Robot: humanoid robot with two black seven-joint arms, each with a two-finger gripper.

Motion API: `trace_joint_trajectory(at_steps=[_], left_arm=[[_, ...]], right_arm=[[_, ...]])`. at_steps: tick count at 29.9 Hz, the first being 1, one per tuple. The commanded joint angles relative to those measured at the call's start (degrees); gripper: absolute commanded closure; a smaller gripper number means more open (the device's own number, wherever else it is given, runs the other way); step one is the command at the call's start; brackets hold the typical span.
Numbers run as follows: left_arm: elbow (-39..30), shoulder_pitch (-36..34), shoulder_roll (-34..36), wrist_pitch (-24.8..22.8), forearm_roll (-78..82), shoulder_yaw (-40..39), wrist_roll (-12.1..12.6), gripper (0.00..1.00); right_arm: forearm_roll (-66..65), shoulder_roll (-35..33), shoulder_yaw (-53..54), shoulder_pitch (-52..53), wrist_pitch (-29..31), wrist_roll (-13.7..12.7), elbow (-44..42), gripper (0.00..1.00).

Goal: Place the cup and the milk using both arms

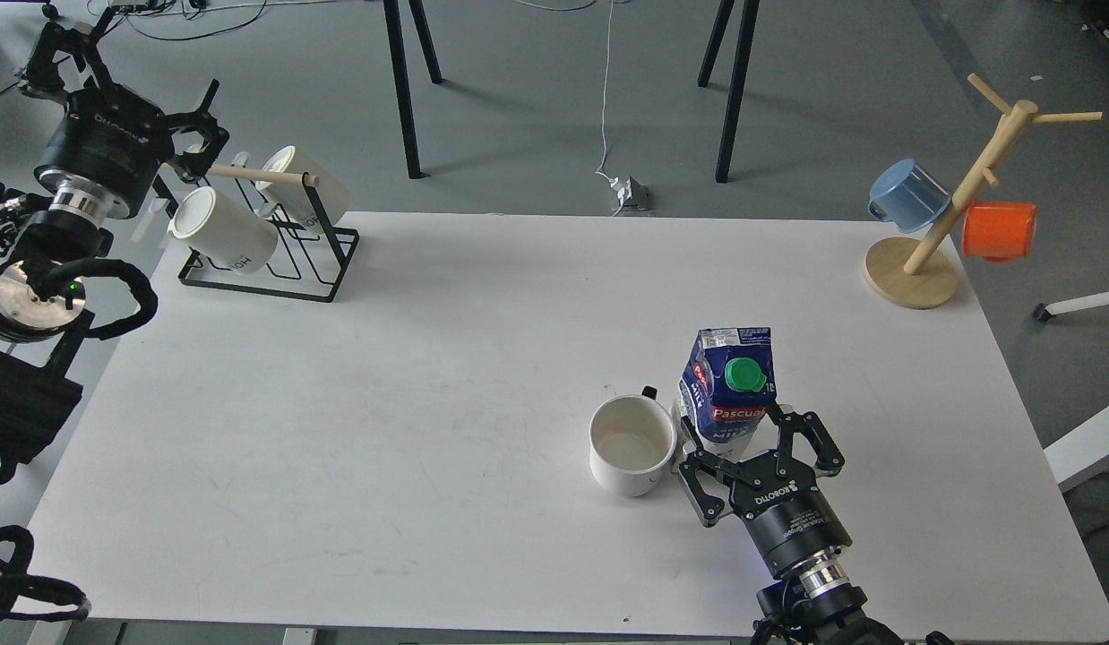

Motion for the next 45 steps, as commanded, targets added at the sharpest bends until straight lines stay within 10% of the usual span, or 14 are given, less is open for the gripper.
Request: trace_joint_trajectory(at_steps=[1, 17, 29, 36, 45], left_arm=[[0.0, 0.0, -0.07, 0.0, 0.0, 0.0, 0.0, 0.0], [0.0, -0.09, 0.2, 0.0, -0.09, 0.0, -0.09, 0.0], [-0.09, 0.0, 1.16, 0.0, -0.44, -0.27, -0.53, 0.0], [-0.01, 0.0, 0.55, 0.0, -0.88, -0.97, -0.53, 0.0], [3.77, -1.31, -1.03, 0.0, -0.8, -0.79, -4.56, 0.0]], right_arm=[[0.07, 0.01, 0.09, -0.23, 0.0, -0.01, 0.29, 0.07], [-0.11, -1.65, 0.88, -7.6, 0.0, -0.01, 0.81, 0.03], [-0.1, -17.2, 17.21, -14.04, 0.0, -0.1, 8.99, 0.03], [0.07, -25.83, 23.02, 2.2, 0.0, 0.87, 3.73, 0.01], [-1.42, -28.99, 21.02, 38.4, 0.0, 2.89, -24.47, 0.0]])
